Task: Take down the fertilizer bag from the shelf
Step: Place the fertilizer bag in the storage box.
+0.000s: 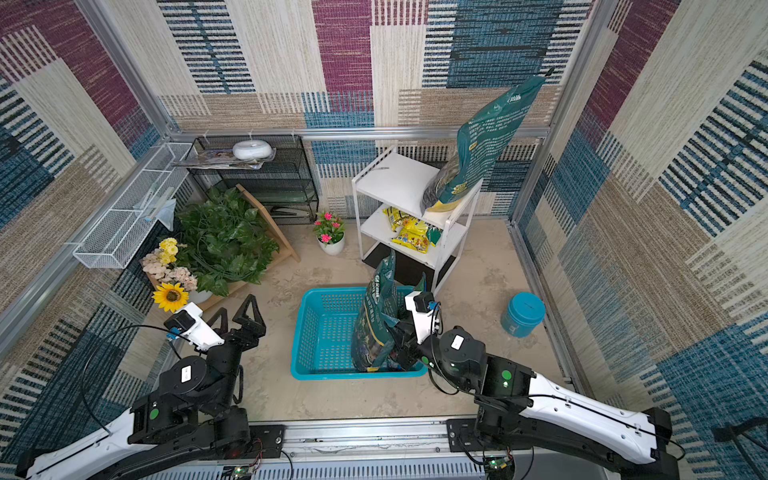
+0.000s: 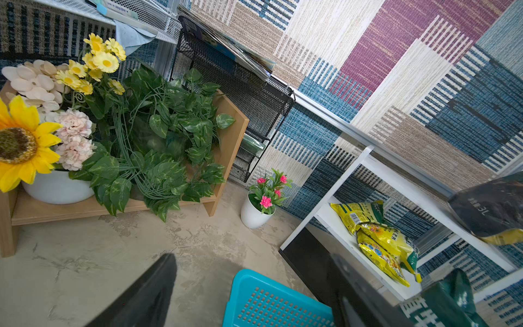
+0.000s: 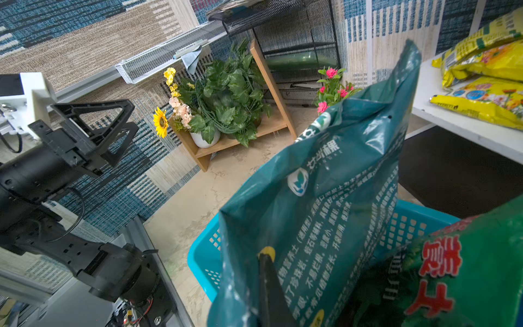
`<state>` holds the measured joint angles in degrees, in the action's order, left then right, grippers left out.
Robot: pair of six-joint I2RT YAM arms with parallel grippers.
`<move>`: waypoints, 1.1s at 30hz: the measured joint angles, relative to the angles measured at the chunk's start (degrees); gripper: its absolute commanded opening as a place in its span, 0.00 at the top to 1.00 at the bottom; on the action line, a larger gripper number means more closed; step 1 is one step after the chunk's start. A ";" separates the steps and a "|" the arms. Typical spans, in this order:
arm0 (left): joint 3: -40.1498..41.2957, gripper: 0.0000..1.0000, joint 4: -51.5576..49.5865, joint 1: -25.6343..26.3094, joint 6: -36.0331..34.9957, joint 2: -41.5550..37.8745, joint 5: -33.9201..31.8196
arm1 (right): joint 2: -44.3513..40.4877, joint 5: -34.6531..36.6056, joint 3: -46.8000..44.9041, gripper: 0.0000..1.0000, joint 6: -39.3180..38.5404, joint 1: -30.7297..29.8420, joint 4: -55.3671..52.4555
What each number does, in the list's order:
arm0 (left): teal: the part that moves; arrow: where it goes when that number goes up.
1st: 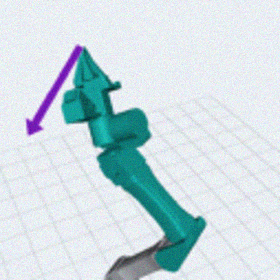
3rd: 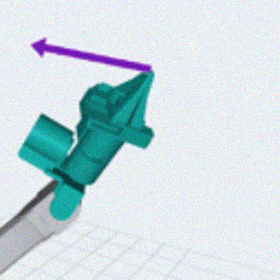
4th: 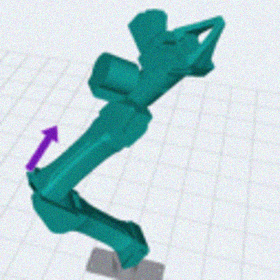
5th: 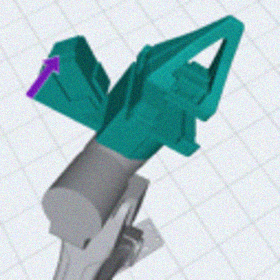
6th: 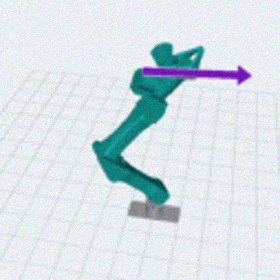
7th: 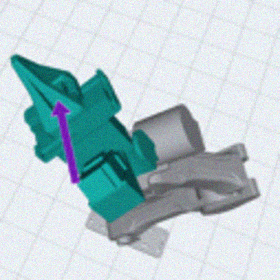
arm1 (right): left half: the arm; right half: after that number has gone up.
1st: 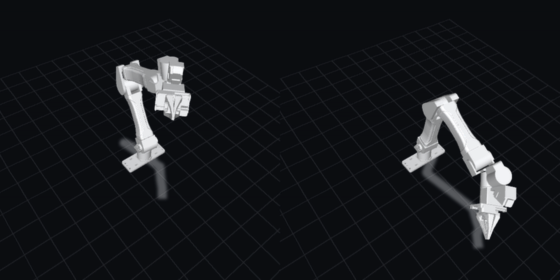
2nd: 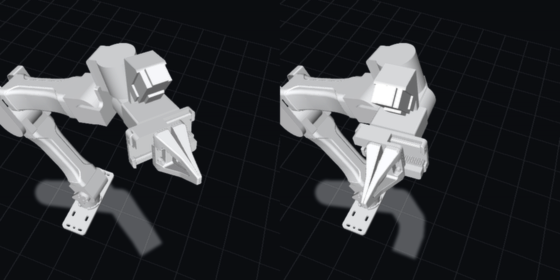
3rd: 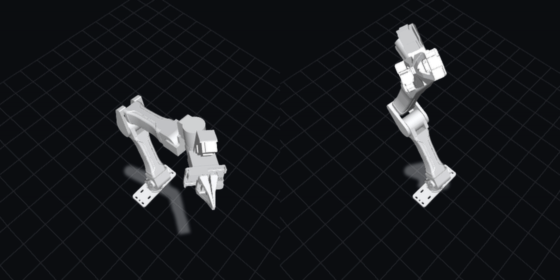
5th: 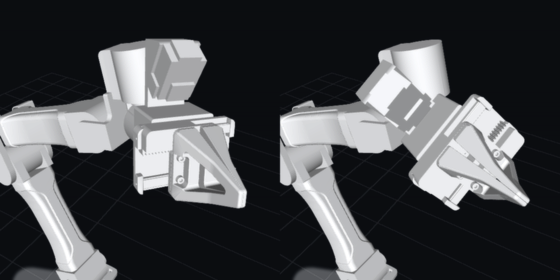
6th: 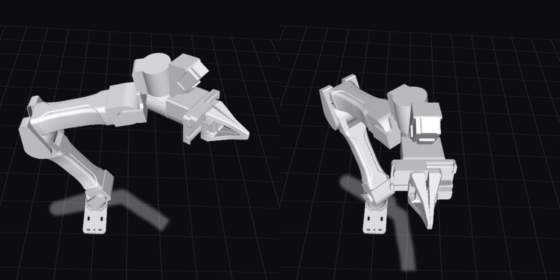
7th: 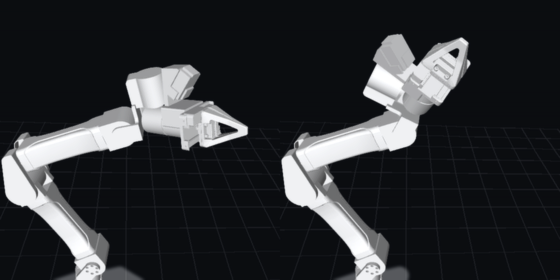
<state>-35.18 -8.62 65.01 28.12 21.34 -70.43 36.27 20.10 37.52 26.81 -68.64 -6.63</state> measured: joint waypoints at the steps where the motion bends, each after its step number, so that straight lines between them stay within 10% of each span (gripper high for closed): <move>1: 0.00 0.14 0.00 0.00 0.02 0.00 0.00 | -0.74 0.37 -0.37 1.00 0.52 -0.35 -0.59; 8: 0.00 0.14 0.00 0.00 0.02 0.20 0.20 | -2.86 0.68 -1.81 0.89 2.84 -2.01 -2.29; 13: 0.00 0.14 0.00 0.00 0.02 0.44 0.20 | -2.43 1.51 0.13 0.23 2.75 -2.43 -2.60; 17: 0.00 0.14 0.00 0.00 0.02 0.44 0.22 | 2.47 8.79 8.61 0.03 1.44 -2.40 -3.61; 24: 0.00 0.14 0.00 0.00 0.04 0.42 0.46 | 23.12 29.44 31.17 0.00 -5.77 -2.47 -5.57; 33: 0.00 0.14 -0.02 0.00 0.24 0.09 1.70 | 34.84 54.47 43.69 0.02 -37.16 5.03 20.24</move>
<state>-35.18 -8.64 65.01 28.36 21.43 -68.73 71.11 74.56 81.21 -10.35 -63.61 13.61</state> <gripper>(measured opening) 0.865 0.983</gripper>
